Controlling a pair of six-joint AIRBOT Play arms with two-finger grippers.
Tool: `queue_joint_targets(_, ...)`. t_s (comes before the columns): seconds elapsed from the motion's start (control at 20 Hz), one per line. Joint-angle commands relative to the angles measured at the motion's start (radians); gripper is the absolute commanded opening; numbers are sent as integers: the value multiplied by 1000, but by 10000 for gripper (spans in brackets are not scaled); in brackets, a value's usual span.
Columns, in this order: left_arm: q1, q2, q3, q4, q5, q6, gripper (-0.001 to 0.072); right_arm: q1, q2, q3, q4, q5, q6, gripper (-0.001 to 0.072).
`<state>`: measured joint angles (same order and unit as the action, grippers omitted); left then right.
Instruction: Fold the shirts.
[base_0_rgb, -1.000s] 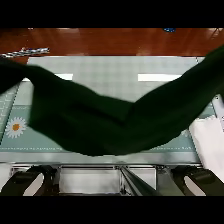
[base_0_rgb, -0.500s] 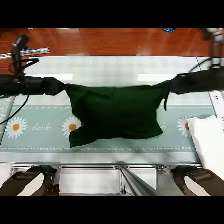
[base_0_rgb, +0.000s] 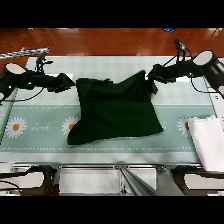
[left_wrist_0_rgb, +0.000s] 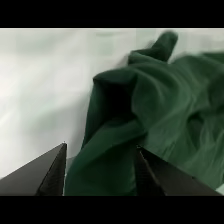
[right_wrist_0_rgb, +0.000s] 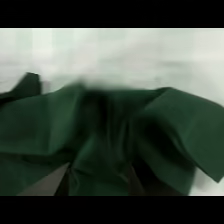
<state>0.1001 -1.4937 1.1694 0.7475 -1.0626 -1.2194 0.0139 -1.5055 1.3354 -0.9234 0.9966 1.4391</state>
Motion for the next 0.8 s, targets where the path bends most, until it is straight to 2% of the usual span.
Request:
queue_joint_targets(0.0,71,-63,111,10,-115,-30,509,-64,-36,89,49,115,-30,414)
queue_joint_targets(0.1,148,-58,186,24,-196,-42,509,-151,31,96,3,222,-37,410)
queue_joint_targets(0.2,228,-37,214,23,-245,-43,509,-235,120,80,-133,309,-1,409)
queue_joint_targets(0.3,262,-16,193,22,-268,-41,509,-296,243,-32,-192,328,20,409)
queue_joint_targets(0.5,196,-39,102,-35,-254,68,509,-277,510,-453,-134,284,18,409)
queue_joint_targets(0.65,129,-122,122,-101,-211,87,509,-203,647,-718,-34,279,23,409)
queue_joint_targets(0.75,84,-184,154,-152,-205,113,509,-144,702,-815,-10,279,51,409)
